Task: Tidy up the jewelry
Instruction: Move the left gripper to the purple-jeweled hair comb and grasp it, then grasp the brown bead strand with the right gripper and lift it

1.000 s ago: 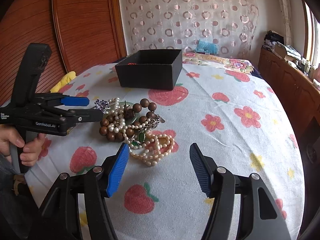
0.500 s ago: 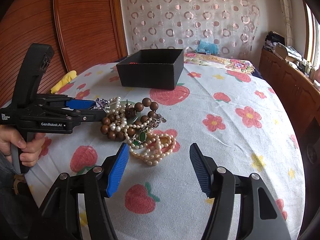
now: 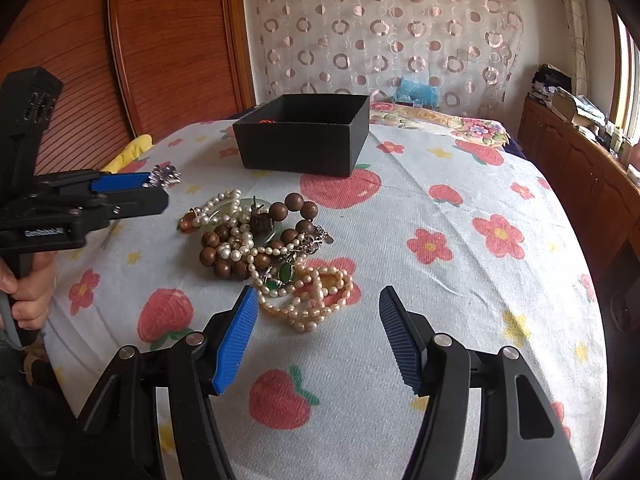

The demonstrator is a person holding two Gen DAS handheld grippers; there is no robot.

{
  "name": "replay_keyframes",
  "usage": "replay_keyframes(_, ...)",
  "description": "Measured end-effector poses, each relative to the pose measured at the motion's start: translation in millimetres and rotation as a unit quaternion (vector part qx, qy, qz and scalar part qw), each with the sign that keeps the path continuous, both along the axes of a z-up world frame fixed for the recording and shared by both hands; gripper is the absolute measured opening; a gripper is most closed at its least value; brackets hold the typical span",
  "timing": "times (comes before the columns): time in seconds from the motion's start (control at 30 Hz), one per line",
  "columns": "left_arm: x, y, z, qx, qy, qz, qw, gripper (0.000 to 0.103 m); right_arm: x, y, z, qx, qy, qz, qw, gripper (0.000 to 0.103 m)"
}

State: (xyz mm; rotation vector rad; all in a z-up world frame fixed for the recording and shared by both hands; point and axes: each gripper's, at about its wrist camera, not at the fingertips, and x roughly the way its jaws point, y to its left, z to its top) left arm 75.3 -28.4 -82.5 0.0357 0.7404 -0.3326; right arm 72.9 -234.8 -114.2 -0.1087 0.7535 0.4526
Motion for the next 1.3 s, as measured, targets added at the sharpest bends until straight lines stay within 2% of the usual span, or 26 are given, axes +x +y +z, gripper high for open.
replay_keyframes(0.23, -6.3, 5.9, 6.8, -0.009, -0.013, 0.009, 0.9998, 0.053, 15.7, 9.9, 16.2, 0.006, -0.009, 0.013, 1.0, 0.065)
replay_keyframes(0.57, -8.2, 13.5, 7.8, -0.021, -0.014, 0.016, 0.9996, 0.053, 58.0, 32.3, 21.9, 0.026, 0.005, 0.021, 0.999, 0.063)
replay_keyframes(0.73, -8.7, 16.8, 6.3, -0.026, -0.013, 0.018, 0.9994, 0.053, 76.6, 40.0, 14.1, 0.021, 0.026, 0.012, 0.999, 0.056)
replay_keyframes(1.0, -8.9, 18.7, 4.0, -0.029, -0.011, 0.019, 0.9993, 0.053, 81.9, 47.3, -2.4, 0.01, 0.059, 0.009, 0.998, 0.053)
replay_keyframes(1.07, -9.4, 19.9, 3.7, -0.031, -0.012, 0.021, 0.9992, 0.053, 81.0, 47.1, -2.4, 0.014, 0.063, 0.015, 0.998, 0.048)
replay_keyframes(1.1, -9.3, 20.0, 3.5, -0.031, -0.011, 0.022, 0.9992, 0.053, 80.2, 47.9, -1.7, 0.016, 0.065, 0.019, 0.998, 0.04)
replay_keyframes(1.23, -9.7, 19.9, 3.7, -0.031, -0.012, 0.022, 0.9992, 0.053, 72.9, 51.3, 1.9, 0.004, 0.052, 0.025, 0.998, 0.027)
replay_keyframes(1.3, -9.5, 20.1, 3.4, -0.03, -0.013, 0.023, 0.9992, 0.053, 70.9, 49.5, 6.9, 0.009, 0.049, 0.028, 0.998, 0.027)
